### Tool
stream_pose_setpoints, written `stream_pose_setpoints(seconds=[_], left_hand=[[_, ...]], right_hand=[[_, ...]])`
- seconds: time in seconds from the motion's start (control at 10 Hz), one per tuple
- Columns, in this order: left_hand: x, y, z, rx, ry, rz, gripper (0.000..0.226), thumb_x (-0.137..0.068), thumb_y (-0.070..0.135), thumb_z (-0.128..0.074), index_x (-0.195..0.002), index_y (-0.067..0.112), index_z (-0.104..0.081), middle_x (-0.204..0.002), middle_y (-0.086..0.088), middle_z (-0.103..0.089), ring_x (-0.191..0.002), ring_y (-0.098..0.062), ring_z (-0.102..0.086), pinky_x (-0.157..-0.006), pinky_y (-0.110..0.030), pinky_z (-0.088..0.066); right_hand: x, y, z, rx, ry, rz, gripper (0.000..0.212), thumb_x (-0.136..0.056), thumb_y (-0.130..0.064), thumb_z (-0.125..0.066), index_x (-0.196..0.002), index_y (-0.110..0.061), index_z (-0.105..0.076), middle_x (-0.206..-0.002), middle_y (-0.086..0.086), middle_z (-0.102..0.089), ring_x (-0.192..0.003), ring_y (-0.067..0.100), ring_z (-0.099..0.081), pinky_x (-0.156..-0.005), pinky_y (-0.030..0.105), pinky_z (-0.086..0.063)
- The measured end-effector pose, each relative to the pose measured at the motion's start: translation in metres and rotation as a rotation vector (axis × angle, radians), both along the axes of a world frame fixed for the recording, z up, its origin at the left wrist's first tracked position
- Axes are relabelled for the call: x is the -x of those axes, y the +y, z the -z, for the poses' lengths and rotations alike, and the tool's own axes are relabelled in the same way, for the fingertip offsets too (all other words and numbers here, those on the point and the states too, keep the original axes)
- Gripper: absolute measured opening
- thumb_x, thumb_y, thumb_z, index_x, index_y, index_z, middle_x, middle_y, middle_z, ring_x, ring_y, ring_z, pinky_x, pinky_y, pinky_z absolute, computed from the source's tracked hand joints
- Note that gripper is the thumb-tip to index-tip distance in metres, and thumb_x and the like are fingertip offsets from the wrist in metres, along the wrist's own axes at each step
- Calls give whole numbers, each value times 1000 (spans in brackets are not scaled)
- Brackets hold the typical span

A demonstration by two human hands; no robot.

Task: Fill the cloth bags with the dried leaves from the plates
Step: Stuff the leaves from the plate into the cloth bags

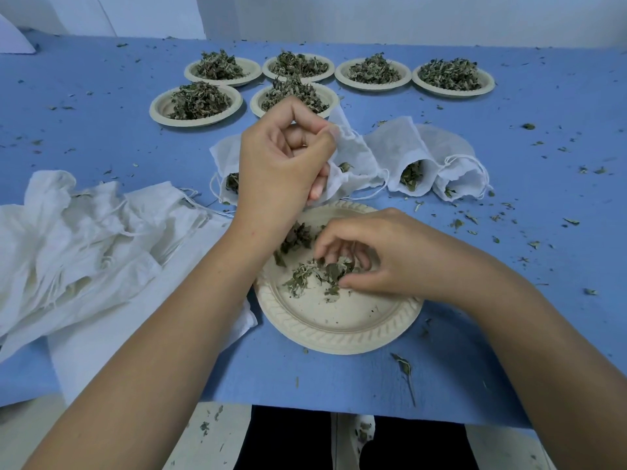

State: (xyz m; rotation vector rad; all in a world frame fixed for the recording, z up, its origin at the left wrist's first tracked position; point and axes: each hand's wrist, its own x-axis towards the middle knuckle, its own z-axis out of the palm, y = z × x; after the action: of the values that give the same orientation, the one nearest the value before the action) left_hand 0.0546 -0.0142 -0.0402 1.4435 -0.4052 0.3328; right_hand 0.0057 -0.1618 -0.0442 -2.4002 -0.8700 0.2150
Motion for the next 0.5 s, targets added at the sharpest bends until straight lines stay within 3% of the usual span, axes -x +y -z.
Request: stream_pose_setpoints(seconds=[0.2, 0.4, 0.5], left_hand=[[1, 1, -1, 0, 4, -6, 24, -91, 0, -60, -72, 11, -52, -45, 9, -50, -30, -7, -39, -37, -16, -31], [1, 0, -1, -6, 3, -6, 24, -91, 0, -59, -72, 12, -52, -44, 10, -50, -30, -7, -38, -38, -16, -31], [1, 0, -1, -10, 2, -5, 24, -91, 0, -60, -71, 12, -51, -44, 11, -50, -30, -7, -39, -37, -16, -31]], right_hand=[[0, -6, -1, -26, 140, -25, 24, -77, -8, -78, -97, -21, -74, -106, -9, -61, -72, 15, -59, -76, 28, -49], [0, -1, 1, -57, 29, -64, 17, -76, -3, -77, -88, -15, -78, -86, -1, -69, -72, 18, -59, -71, 30, -47], [2, -4, -2, -229, 58, -15, 15, -74, -6, -79, -87, -13, -77, -83, -3, -72, -76, 16, -65, -76, 36, -53]])
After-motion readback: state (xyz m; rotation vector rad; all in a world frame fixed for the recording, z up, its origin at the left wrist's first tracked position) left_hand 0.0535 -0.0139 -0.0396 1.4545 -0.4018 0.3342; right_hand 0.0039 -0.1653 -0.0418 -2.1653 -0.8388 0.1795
